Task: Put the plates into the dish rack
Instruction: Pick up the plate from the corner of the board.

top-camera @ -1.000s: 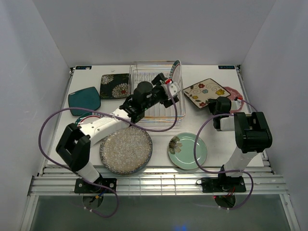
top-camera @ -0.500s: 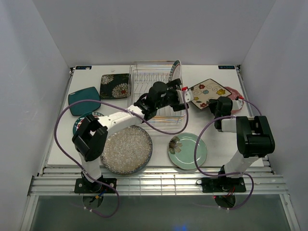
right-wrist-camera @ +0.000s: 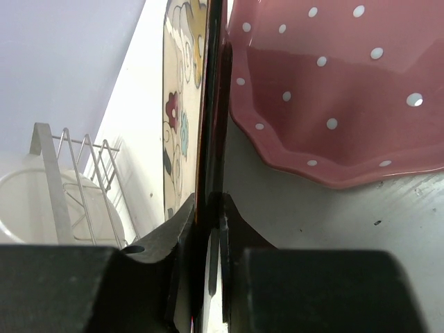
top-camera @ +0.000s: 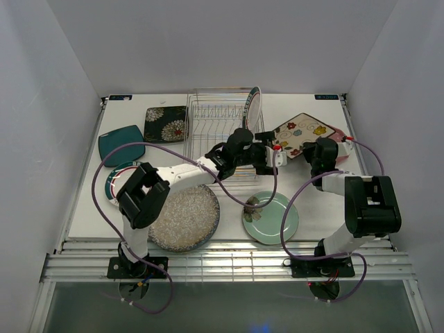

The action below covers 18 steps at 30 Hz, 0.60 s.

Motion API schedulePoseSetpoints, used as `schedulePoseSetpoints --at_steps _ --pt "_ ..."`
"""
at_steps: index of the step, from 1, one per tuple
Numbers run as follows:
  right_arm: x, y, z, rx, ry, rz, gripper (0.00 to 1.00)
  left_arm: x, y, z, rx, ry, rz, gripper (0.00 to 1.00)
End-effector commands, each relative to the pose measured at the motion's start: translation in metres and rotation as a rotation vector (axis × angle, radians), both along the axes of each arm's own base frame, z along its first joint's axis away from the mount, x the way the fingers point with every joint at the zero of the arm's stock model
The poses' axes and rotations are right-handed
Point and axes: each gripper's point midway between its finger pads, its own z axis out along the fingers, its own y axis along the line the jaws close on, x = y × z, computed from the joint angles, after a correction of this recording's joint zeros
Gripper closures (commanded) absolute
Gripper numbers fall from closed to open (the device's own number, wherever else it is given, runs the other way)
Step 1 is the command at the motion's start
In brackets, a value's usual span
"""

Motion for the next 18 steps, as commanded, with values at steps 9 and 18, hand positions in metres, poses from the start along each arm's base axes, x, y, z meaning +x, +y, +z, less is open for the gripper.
schedulePoseSetpoints --at_steps 9,18 --pt "0.004 -0.002 0.094 -0.013 -0.274 0.002 0.92 -0.016 -0.046 -0.017 0.026 -0.035 -0.059 0.04" --pt "-0.009 0.001 0.107 -0.028 -0.284 0.028 0.92 -0.005 -0.061 -0.041 0.044 -0.009 -0.012 0.09"
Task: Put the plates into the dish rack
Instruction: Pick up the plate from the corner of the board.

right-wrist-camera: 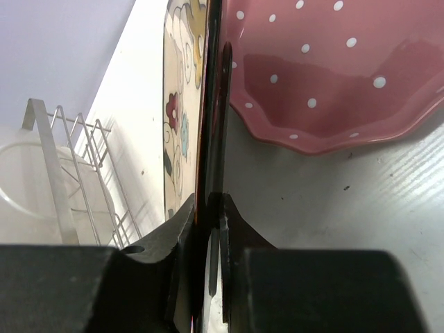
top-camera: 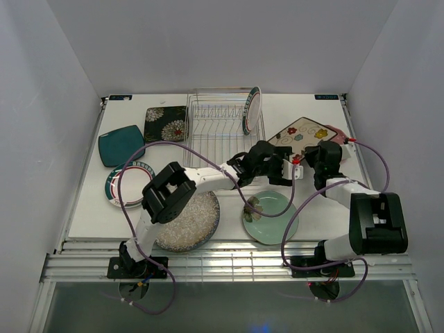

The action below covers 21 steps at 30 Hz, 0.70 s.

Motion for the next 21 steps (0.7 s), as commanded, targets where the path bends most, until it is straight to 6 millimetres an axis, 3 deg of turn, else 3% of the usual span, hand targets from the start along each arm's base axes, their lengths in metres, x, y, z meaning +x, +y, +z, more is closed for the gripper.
schedulePoseSetpoints --at_steps 1,8,15,17,21 --pt "0.017 0.001 0.095 0.028 -0.313 0.003 0.92 0.006 -0.009 0.023 -0.047 -0.019 0.015 0.1" --pt "0.001 0.0 0.107 0.017 -0.343 0.007 0.92 0.013 -0.01 0.008 -0.035 -0.02 0.06 0.15" --pt "-0.018 0.004 0.125 0.009 -0.375 0.035 0.92 0.015 -0.014 0.012 -0.049 -0.027 0.073 0.22" --pt "-0.023 0.002 0.129 -0.004 -0.381 0.033 0.92 0.014 -0.014 0.01 -0.044 -0.031 0.073 0.34" --pt "-0.034 -0.001 0.141 -0.033 -0.395 0.026 0.92 0.011 -0.018 0.017 -0.056 -0.042 0.082 0.46"
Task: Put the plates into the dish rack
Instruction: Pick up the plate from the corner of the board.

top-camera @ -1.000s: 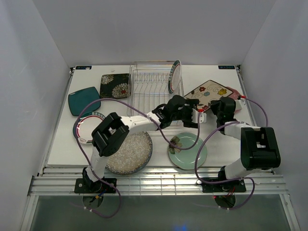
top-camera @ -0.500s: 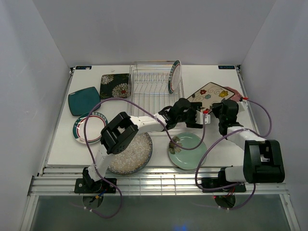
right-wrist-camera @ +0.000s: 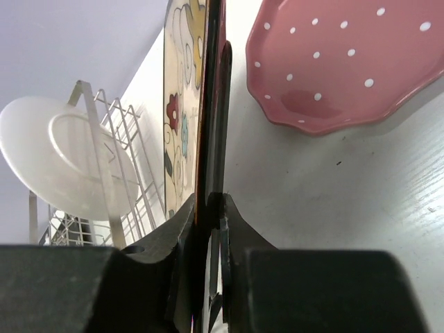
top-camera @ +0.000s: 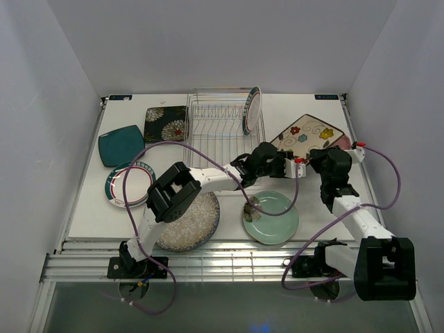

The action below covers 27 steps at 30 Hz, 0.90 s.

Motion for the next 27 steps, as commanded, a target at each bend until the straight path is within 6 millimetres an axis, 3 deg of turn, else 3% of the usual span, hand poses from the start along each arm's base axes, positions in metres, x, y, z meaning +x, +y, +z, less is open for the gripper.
schedulePoseSetpoints --at_steps 1,6,9,13,15,20,27 --pt "0.01 -0.002 0.097 0.018 -0.321 -0.009 0.92 -0.001 -0.011 0.029 -0.056 -0.041 0.008 0.47" --pt "0.007 0.003 0.108 -0.016 -0.328 0.032 0.92 -0.004 -0.01 0.034 -0.047 -0.112 0.018 0.59" --pt "0.005 0.005 0.114 -0.034 -0.33 0.046 0.92 -0.005 -0.011 0.048 -0.08 -0.197 0.039 0.67" --pt "0.0 0.003 0.118 -0.046 -0.337 0.043 0.92 -0.01 -0.007 0.049 -0.079 -0.261 0.052 0.74" --pt "-0.002 0.004 0.12 -0.05 -0.342 0.051 0.92 -0.009 -0.005 0.06 -0.112 -0.306 0.089 0.79" --pt "-0.005 0.008 0.128 -0.066 -0.36 0.075 0.92 -0.01 0.005 0.069 -0.146 -0.405 0.129 0.98" --pt "-0.015 0.008 0.141 -0.094 -0.392 0.083 0.92 -0.009 0.009 0.088 -0.206 -0.447 0.163 1.0"
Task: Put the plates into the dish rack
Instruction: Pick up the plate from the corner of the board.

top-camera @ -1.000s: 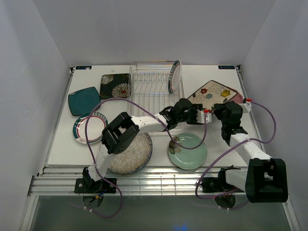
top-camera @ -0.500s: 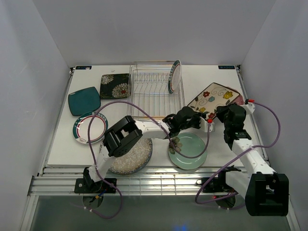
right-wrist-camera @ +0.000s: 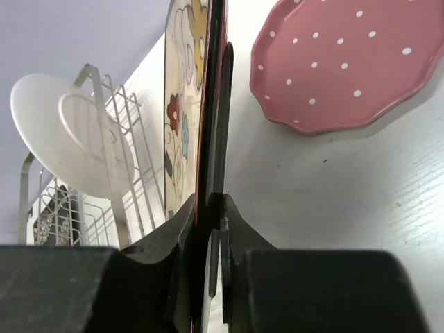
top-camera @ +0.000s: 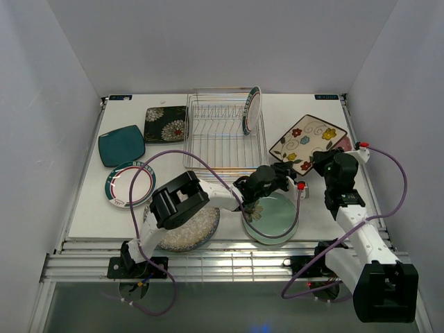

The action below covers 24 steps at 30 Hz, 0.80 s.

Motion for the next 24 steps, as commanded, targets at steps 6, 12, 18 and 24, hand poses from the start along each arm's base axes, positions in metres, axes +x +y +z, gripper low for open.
schedulePoseSetpoints --at_steps 6,12,18,24 --pt "0.004 0.006 0.135 -0.025 -0.396 0.041 0.92 0.003 0.006 0.086 -0.162 -0.115 0.04 1.0" --pt "-0.002 0.008 0.152 -0.056 -0.455 0.062 0.92 -0.003 0.006 0.104 -0.182 -0.149 0.034 1.0" --pt "-0.012 0.013 0.164 -0.069 -0.51 0.083 0.92 -0.006 0.01 0.121 -0.218 -0.188 0.056 1.0" --pt "-0.021 0.018 0.173 -0.072 -0.55 0.108 0.92 -0.013 0.006 0.135 -0.225 -0.228 0.045 1.0"
